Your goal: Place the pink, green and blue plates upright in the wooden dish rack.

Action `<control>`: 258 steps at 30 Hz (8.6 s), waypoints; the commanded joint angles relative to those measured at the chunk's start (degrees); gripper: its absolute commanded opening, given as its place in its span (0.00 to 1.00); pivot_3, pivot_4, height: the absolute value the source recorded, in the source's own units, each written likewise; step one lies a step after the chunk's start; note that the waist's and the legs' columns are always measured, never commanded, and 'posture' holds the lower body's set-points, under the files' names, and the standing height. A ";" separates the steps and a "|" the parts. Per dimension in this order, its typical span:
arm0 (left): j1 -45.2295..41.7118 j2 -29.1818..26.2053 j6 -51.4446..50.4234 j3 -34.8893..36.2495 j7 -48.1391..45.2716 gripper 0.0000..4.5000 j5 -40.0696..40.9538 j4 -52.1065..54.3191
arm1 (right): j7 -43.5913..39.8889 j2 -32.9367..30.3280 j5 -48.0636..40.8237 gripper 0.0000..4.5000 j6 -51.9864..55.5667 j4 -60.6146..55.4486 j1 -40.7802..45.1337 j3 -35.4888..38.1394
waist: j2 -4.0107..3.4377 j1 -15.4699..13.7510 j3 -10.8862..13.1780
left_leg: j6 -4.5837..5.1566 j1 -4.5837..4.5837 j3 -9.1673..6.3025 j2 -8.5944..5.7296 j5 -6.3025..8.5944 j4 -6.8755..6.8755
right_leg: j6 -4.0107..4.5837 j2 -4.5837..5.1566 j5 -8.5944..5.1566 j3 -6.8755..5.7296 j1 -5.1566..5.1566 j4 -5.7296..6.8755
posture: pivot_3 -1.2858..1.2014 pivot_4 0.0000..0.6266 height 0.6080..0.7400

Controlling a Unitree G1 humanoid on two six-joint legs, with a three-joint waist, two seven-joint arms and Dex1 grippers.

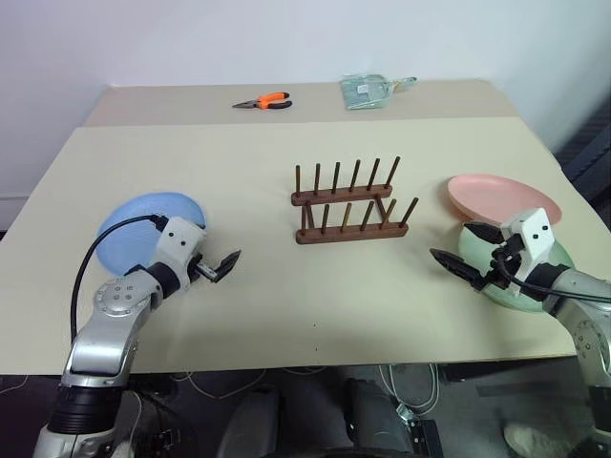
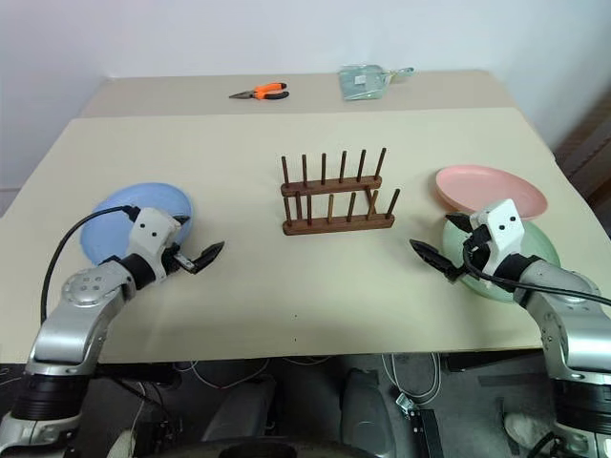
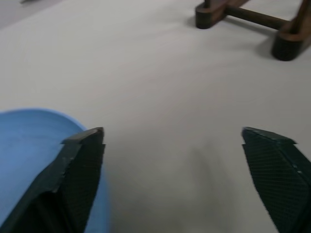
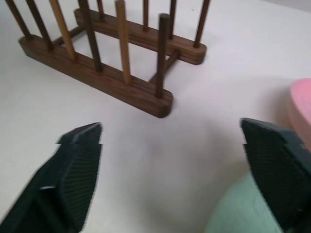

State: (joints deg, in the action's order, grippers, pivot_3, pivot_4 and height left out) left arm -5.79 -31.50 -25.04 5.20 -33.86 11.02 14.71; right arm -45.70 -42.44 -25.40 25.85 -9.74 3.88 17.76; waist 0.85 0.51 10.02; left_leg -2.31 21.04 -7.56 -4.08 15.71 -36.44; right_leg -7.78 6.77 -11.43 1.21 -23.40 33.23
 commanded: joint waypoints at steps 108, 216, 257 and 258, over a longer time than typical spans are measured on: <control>-15.16 13.06 4.73 -22.08 -8.64 0.25 -5.33 -8.07 | 15.49 -9.84 22.66 0.01 -20.95 14.83 15.29 -2.82 | -0.28 -0.86 -0.11 | 0.20 0.26 0.03 -0.11 0.12 -0.62 | -0.03 0.01 0.05 0.06 0.07 0.04 | 0.52 0.24 1.00; -9.05 6.83 -0.97 -8.61 -7.69 0.53 7.08 -1.65 | 44.75 10.17 -34.71 0.76 10.09 -8.03 38.69 -7.90 | -0.47 -0.69 0.05 | 0.32 0.41 -0.08 -0.07 0.18 -0.52 | -0.02 -0.05 0.05 -0.04 -0.16 0.01 | 0.52 0.24 1.00; -21.35 16.17 -19.61 29.69 28.56 0.01 21.53 -3.75 | 10.54 9.78 3.76 1.00 1.65 -20.06 29.34 -28.68 | 0.29 0.04 0.03 | 0.11 0.37 -0.20 -0.09 0.12 -0.44 | -0.25 -0.02 0.14 -0.15 -0.17 0.07 | 0.52 0.24 1.00; -22.13 16.30 -18.85 28.88 27.45 0.01 22.97 -1.53 | 9.56 8.93 6.70 1.00 -0.41 -19.38 29.84 -30.31 | 0.29 0.10 0.03 | 0.11 0.37 -0.21 -0.09 0.12 -0.44 | -0.25 -0.02 0.14 -0.15 -0.18 0.07 | 0.52 0.24 1.00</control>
State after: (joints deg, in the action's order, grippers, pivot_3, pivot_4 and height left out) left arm -26.46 -14.31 -46.67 34.98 -4.18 31.12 7.78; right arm -35.27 -32.95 -21.98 28.73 -28.20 33.13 -11.23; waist 1.14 0.61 10.05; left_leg -2.20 21.41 -7.77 -4.18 15.83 -36.88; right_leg -8.03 6.74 -11.29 1.06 -23.58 33.30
